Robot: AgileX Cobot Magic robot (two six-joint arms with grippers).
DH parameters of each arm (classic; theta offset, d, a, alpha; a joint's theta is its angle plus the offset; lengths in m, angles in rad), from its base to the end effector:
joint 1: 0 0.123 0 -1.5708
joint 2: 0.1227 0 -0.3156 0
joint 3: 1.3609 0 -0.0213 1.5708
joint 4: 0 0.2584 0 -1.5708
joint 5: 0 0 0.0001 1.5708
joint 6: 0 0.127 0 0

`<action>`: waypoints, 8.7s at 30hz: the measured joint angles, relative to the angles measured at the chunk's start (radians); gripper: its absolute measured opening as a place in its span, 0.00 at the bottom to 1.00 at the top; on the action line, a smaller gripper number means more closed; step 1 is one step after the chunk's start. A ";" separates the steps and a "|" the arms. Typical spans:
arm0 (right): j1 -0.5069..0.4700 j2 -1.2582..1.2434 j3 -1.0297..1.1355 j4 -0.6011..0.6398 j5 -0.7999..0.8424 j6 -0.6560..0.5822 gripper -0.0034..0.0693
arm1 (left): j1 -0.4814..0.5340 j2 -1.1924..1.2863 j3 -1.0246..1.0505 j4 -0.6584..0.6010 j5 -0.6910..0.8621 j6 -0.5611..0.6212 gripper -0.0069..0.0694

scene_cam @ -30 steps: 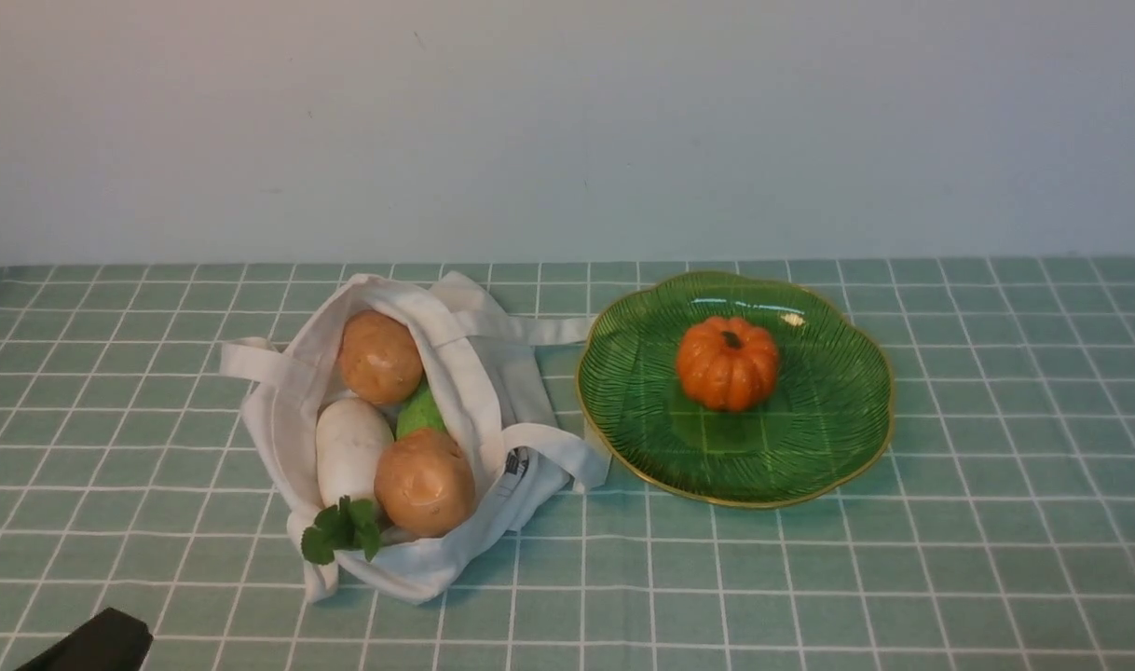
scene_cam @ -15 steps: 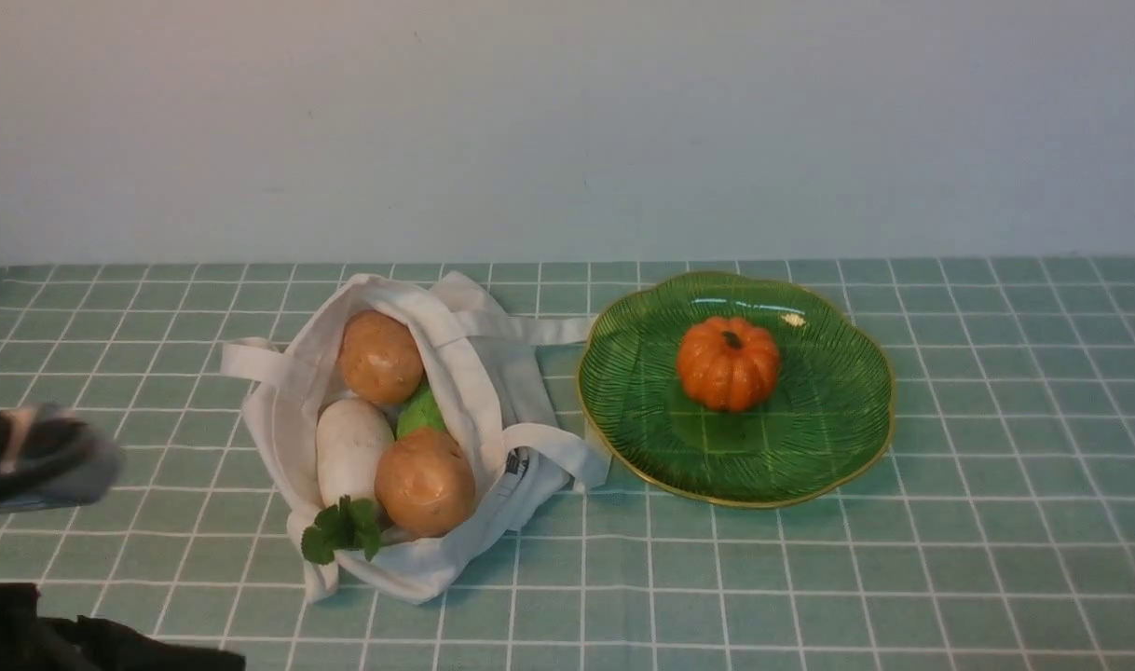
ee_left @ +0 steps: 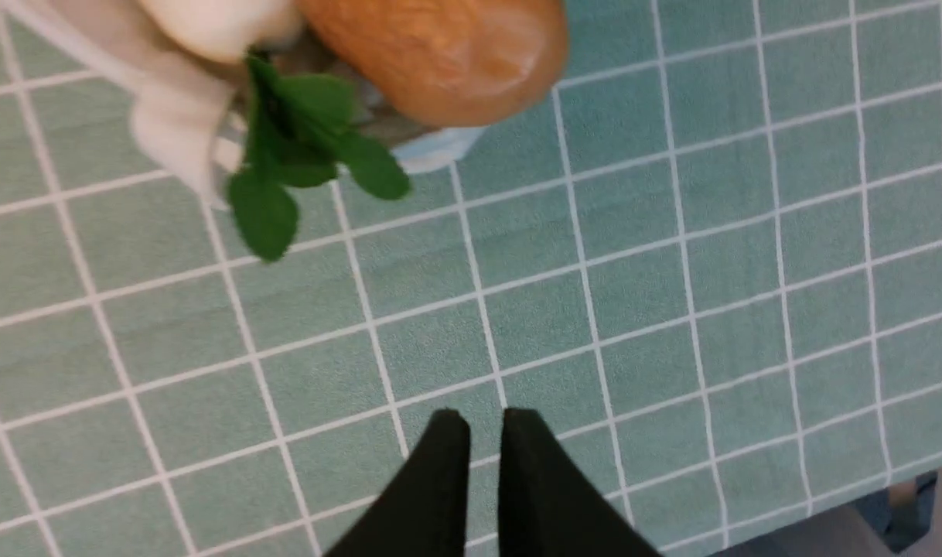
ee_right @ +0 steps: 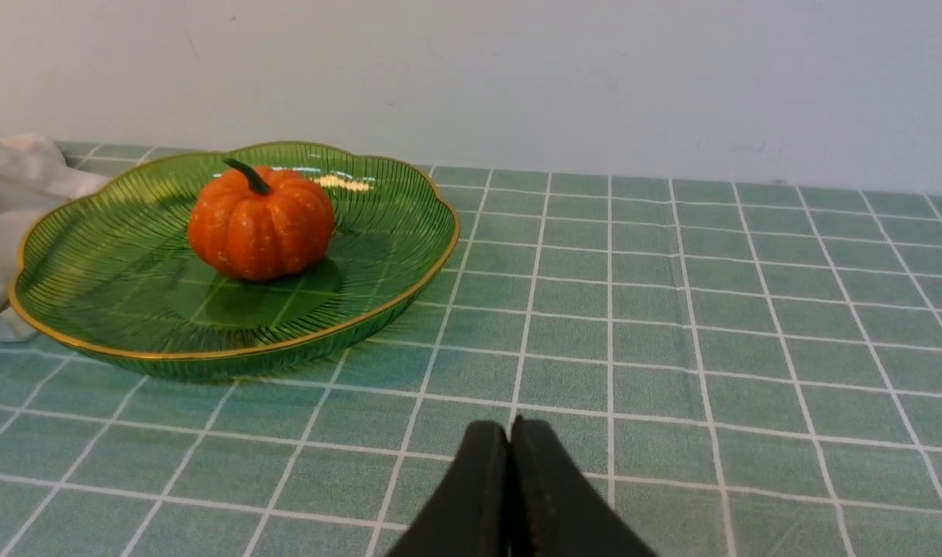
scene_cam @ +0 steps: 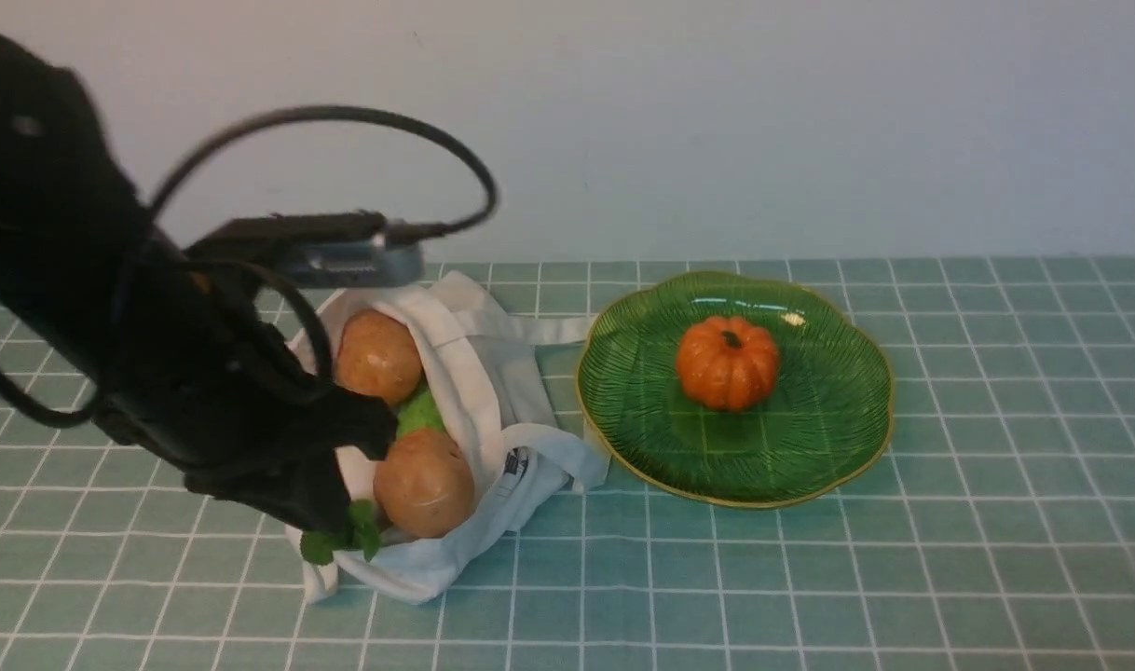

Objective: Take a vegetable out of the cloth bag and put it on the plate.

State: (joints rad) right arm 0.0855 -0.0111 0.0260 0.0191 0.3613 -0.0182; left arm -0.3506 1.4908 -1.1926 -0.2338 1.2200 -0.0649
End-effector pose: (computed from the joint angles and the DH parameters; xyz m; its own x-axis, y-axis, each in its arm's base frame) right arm 0.0639 0.0063 0.1618 -0.2839 -0.0247 -0.9585 -0.0919 0.9958 0.0016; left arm 0.2618 -0.1252 0.2824 -0.9722 0.2038 -0.1152 0.2260 0.9455 -0.2345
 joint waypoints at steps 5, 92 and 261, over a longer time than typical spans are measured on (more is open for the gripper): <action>0.000 0.000 0.000 0.000 0.000 0.000 0.03 | -0.088 0.142 -0.075 0.129 -0.030 -0.110 0.40; 0.000 0.000 0.000 0.000 0.000 0.000 0.03 | -0.238 0.763 -0.829 -0.083 -0.281 -0.024 0.99; 0.000 -0.001 -0.001 0.007 0.003 0.001 0.03 | 0.339 -1.501 1.221 0.159 -0.842 0.127 0.08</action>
State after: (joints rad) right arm 0.0855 -0.0120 0.0251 0.0262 0.3645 -0.0173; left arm -0.0115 -0.0104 0.0282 -0.0750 0.3775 0.0617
